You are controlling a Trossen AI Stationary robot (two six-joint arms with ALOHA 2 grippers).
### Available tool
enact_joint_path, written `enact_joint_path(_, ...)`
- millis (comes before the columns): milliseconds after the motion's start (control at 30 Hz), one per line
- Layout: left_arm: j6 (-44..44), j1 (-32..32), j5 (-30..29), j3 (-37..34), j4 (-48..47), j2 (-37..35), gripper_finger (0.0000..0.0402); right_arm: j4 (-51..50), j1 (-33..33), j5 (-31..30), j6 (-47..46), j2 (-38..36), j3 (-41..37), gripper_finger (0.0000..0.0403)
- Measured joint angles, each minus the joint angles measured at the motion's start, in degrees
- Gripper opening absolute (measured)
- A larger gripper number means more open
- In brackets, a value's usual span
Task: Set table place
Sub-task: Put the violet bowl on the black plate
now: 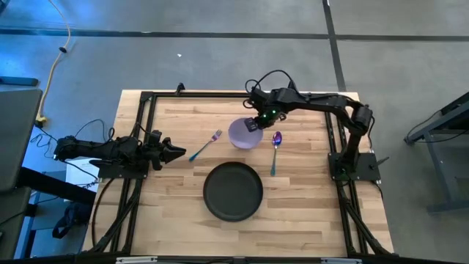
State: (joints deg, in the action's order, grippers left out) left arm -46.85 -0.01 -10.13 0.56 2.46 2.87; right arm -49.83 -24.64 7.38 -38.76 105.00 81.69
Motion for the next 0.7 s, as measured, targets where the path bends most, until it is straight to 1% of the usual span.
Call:
enact_joint_path(267,0.04,0.0,0.0,0.0,0.04,0.01,0.0095,-0.86,1.46,0.3,-1.31,-0.84,0.0,0.0)
enact_joint_path(500,0.04,0.0,0.0,0.0,0.02,0.01,0.0095,-1.01,2.86,2.26,-1.75,-0.86,0.0,0.0)
enact_joint_path(700,0.04,0.0,0.0,0.0,0.02,0.01,0.0095,-1.02,3.95,2.6,-1.95,-0.86,0.0,0.0)
